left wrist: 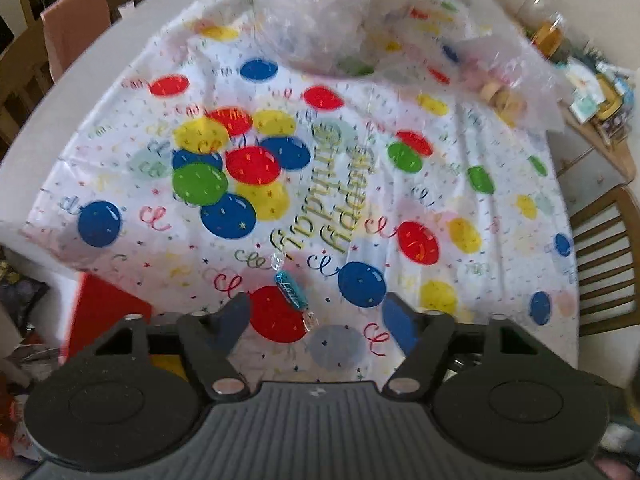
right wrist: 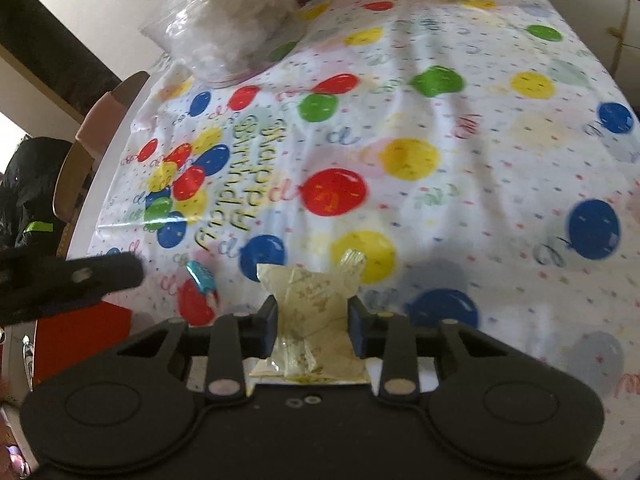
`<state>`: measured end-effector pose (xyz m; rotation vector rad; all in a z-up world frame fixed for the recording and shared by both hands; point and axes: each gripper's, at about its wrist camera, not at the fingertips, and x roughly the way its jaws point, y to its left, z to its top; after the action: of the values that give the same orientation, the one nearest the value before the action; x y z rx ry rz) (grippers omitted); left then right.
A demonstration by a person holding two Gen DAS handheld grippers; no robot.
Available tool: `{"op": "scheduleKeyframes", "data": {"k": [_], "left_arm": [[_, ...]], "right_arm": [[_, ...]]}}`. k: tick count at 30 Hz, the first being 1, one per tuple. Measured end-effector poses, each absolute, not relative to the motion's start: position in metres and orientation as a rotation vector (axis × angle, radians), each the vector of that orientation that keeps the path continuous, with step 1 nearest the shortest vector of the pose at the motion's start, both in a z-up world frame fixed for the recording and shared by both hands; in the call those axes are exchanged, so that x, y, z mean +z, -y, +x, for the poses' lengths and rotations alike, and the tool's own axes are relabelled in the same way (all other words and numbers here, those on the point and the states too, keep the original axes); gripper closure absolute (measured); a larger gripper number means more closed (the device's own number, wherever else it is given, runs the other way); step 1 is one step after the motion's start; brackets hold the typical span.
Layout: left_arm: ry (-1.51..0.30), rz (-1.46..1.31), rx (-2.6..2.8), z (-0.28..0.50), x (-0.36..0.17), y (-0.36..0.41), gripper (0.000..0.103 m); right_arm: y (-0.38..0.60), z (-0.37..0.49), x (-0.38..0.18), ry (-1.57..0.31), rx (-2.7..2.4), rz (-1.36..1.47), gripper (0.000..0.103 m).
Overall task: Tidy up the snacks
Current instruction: 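Grasp the teal wrapped candy with left tool while right tool grasps the white sachet, then lift both snacks and carry them over the white box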
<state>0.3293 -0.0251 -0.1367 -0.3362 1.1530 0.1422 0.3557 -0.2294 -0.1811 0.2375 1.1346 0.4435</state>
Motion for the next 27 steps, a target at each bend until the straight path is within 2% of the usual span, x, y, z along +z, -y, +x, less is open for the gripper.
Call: {"op": "scheduleKeyframes", "data": {"k": [4, 9, 13, 14, 20, 21, 23, 27], "left_arm": [[-1.200, -0.321, 0.156, 0.344, -0.163, 0.025, 0.042], [-1.230, -0.348, 0.194, 0.355, -0.183, 0.017, 0.053], [-1.236, -0.328, 0.218, 0.358, -0.190, 0.017, 0.054], [-1.231, -0.325, 0.222, 0.358, -0.191, 0.017, 0.059], [-1.211, -0.309, 0.217, 0.358, -0.190, 0.016, 0.074], [-1.209, -0.303, 0.218, 0.358, -0.190, 0.017, 0.081], [-1.207, -0.299, 0.215, 0.357, -0.190, 0.016, 0.087], [-1.198, -0.308, 0.202, 0.353, -0.191, 0.015, 0.091]], "right_arm": [[0.242, 0.349, -0.180, -1.129, 0.439, 0.241, 0.070], [0.250, 0.342, -0.179, -1.127, 0.442, 0.245, 0.070], [0.248, 0.338, -0.177, -1.116, 0.452, 0.228, 0.070], [0.248, 0.338, -0.177, -1.114, 0.453, 0.227, 0.070], [0.247, 0.336, -0.177, -1.113, 0.457, 0.228, 0.070], [0.247, 0.336, -0.177, -1.112, 0.456, 0.227, 0.070], [0.246, 0.336, -0.176, -1.111, 0.454, 0.225, 0.070], [0.246, 0.333, -0.175, -1.109, 0.446, 0.222, 0.070]]}}
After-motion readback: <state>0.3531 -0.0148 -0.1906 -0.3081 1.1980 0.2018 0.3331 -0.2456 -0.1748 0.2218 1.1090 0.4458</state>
